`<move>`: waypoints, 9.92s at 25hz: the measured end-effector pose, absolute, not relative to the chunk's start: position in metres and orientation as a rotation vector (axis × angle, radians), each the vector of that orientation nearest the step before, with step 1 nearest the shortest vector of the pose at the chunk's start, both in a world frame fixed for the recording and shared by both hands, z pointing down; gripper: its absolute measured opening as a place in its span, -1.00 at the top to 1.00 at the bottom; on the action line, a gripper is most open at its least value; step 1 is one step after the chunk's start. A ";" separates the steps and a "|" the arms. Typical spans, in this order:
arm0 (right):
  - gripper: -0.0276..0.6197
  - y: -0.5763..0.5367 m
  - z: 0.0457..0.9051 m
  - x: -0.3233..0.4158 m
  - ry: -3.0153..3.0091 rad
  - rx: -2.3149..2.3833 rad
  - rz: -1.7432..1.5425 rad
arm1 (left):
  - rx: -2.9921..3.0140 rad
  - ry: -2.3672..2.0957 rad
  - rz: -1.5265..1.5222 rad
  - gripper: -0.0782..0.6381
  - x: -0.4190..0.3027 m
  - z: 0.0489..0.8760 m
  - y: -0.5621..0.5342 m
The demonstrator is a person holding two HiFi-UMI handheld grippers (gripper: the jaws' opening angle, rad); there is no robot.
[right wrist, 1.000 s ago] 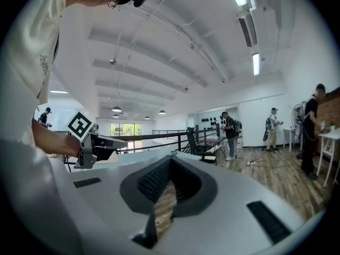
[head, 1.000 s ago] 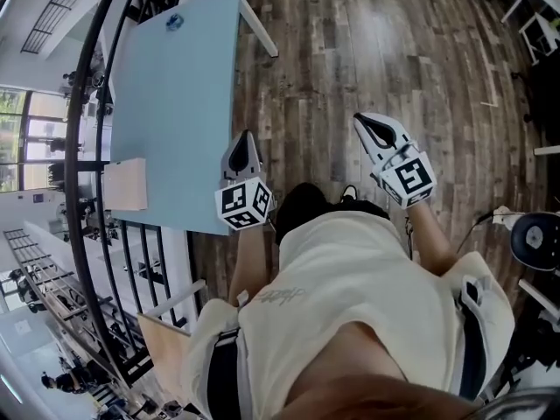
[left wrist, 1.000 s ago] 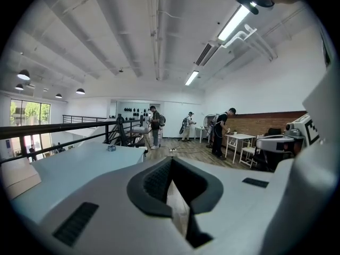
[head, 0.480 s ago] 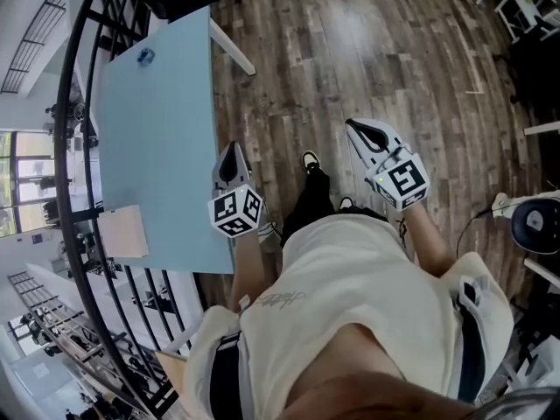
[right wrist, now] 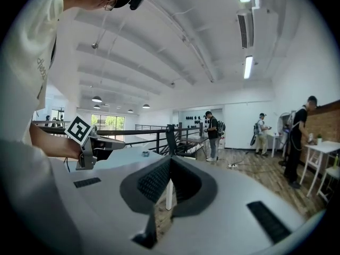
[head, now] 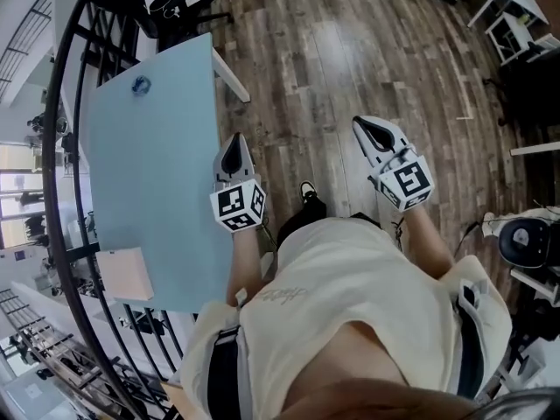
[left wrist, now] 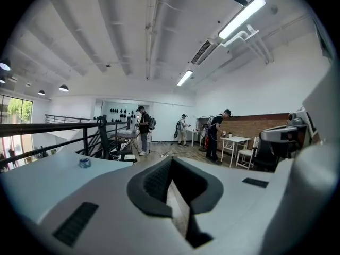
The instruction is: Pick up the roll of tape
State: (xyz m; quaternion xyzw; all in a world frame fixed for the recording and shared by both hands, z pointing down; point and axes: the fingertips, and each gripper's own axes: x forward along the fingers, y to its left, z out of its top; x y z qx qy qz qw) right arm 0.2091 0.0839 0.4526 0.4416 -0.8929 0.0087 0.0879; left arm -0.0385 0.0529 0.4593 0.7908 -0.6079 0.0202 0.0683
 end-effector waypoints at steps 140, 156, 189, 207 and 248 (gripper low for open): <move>0.90 -0.590 0.558 -0.321 -2.695 -0.425 0.067 | 0.939 -2.165 0.265 0.38 -0.491 0.674 -0.414; 0.90 -0.603 0.574 -0.317 -2.656 -0.431 0.123 | 0.855 -2.034 0.383 0.42 -0.500 0.724 -0.410; 0.90 -0.534 0.496 -0.362 -2.809 -0.570 0.046 | 0.891 -2.259 0.258 0.62 -0.458 0.589 -0.351; 0.90 -0.483 0.446 -0.367 -2.875 -0.620 -0.061 | 0.935 -2.508 0.116 0.62 -0.425 0.466 -0.291; 0.90 -0.424 0.345 -0.354 -3.058 -0.672 -0.158 | 1.037 -2.756 -0.113 0.62 -0.425 0.358 -0.212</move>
